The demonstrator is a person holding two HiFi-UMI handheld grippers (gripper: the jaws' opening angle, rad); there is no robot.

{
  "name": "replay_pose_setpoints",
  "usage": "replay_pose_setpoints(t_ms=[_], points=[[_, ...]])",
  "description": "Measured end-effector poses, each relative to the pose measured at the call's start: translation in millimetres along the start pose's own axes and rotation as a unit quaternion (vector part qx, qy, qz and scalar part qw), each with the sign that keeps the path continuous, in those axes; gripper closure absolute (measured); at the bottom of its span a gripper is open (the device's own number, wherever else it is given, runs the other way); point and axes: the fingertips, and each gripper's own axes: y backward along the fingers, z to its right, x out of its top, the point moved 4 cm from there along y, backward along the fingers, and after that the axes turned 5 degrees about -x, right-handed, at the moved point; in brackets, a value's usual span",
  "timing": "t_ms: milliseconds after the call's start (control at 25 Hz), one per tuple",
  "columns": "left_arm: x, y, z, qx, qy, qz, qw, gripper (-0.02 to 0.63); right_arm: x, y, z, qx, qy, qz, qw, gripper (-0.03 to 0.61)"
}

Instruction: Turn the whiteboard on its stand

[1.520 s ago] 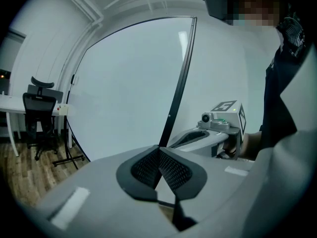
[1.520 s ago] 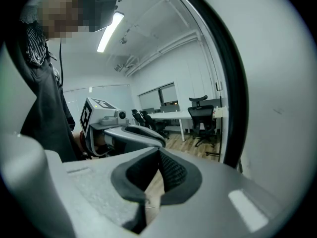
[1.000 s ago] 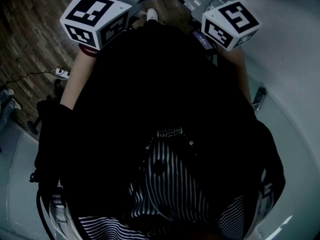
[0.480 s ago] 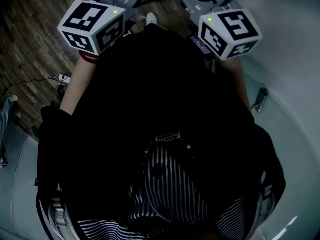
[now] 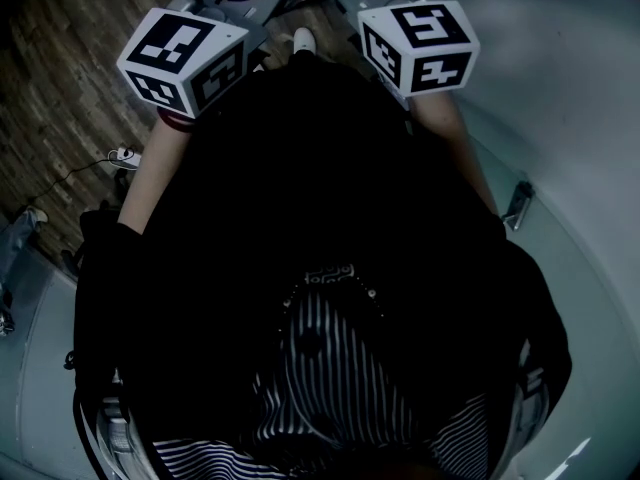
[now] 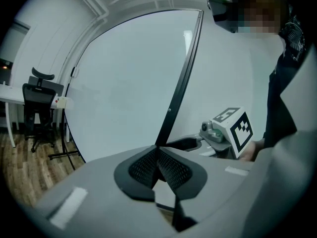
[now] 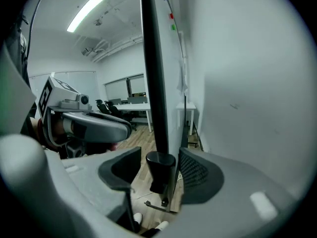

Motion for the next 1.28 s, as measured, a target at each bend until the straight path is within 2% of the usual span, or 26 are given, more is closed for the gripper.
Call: replay_pose_setpoints(t_ms=[400,720,840,1280], points=[[-1,8,-20,0.023,0.018,0.006,0.9996,0.612,-1,-28,0,0.023,0.0,-0.015,1.0,0.334],[-5,17,-25,0.031,0.023,0.006,0.9992,0.614,-4,-37,-4,0.022,0.008,-0.024,0.999,0.334],[-4,20,-24,0.029,0.026,0.01,0.9992,0.614,-3,-36,-2,0.016,0.014,-0.029,0.999,0.393],[-1,16,-26,0.031,0.027,0.013,0.9991,0.614,1,-36,0,0.014,0.011,-0.015,1.0,0.394]])
